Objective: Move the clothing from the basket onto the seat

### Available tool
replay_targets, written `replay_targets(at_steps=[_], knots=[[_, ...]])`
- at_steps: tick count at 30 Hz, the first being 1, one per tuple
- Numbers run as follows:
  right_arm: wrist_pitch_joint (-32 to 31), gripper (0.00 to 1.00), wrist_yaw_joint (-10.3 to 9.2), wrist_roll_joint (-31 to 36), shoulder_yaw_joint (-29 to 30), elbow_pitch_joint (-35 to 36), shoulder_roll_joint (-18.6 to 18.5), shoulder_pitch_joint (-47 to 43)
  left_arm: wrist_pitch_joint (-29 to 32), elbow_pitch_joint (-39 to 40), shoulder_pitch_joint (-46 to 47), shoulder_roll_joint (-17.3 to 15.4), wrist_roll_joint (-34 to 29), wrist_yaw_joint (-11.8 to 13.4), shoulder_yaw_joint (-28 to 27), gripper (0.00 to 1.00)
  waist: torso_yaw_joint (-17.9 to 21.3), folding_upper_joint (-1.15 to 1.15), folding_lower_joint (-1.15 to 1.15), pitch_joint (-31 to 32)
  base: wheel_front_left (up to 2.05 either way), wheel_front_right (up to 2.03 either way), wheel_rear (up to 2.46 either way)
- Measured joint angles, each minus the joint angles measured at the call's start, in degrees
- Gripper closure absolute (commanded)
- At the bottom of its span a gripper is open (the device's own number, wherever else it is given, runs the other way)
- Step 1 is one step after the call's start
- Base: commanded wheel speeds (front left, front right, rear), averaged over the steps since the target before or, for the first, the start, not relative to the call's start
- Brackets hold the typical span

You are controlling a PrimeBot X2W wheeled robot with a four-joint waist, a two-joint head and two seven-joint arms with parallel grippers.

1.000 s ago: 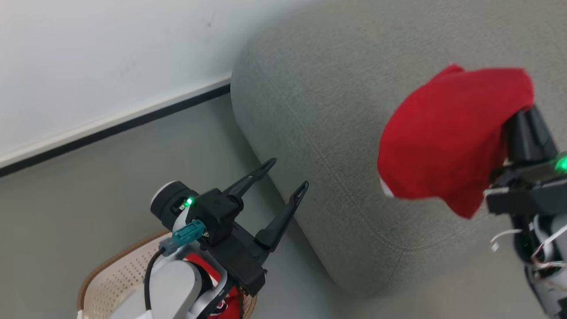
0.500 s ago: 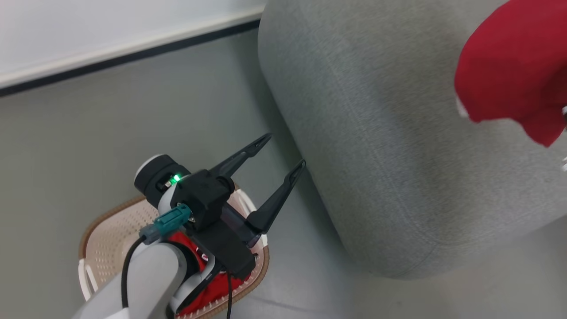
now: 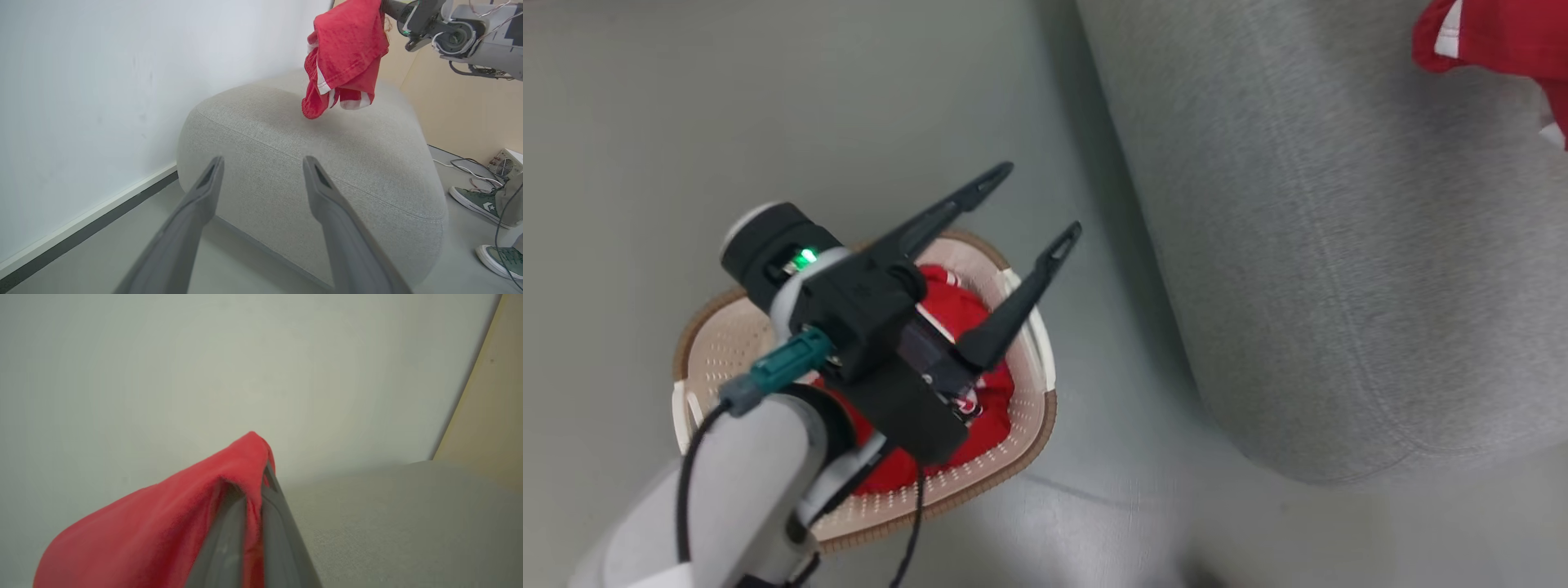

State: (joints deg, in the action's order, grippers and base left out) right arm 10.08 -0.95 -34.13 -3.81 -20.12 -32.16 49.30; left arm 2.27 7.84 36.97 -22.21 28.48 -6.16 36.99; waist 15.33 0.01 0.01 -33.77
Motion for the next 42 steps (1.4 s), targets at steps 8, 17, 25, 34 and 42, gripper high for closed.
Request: replay_targets(at_steps=[8,17,25,34,42], knots=[[-0.71,1.00,-3.65,2.81,-2.26,-7.97,2.63,0.57,-0.56,-1.48,0.24,-2.69,0.00,-0.34,-1.59,0.00,-1.66,0.00,0.00,-4.91,0.00,0.00,0.00],[-3.45,0.00,-4.09,3.53,-5.30,-16.21,5.00,-0.80,-2.34,-4.09,0.13,-2.87,0.02,-0.42,-1.49,0.00,-1.81,0.00,-0.01,-3.92,0.00,0.00,0.00],[-4.00,0.00,-3.89,4.97,-6.91,-20.39,5.75,-0.70,-4.17,-7.58,-0.18,-1.83,0.32,-0.44,-1.24,0.00,-1.45,0.00,-0.02,-0.31,0.00,0.00,0.00],[-1.78,0.00,-2.08,5.93,-8.46,-20.87,5.33,-5.81,-7.30,-12.02,-3.46,-0.76,2.24,-0.05,-2.42,0.00,-1.32,-0.01,-0.02,5.65,0.00,0.00,0.00],[2.82,0.00,-0.11,5.94,-9.00,-15.17,6.54,-9.87,-10.56,-15.68,-7.53,-0.63,4.20,2.24,-5.52,0.00,-1.58,-0.01,-0.02,11.76,0.00,0.00,0.00]])
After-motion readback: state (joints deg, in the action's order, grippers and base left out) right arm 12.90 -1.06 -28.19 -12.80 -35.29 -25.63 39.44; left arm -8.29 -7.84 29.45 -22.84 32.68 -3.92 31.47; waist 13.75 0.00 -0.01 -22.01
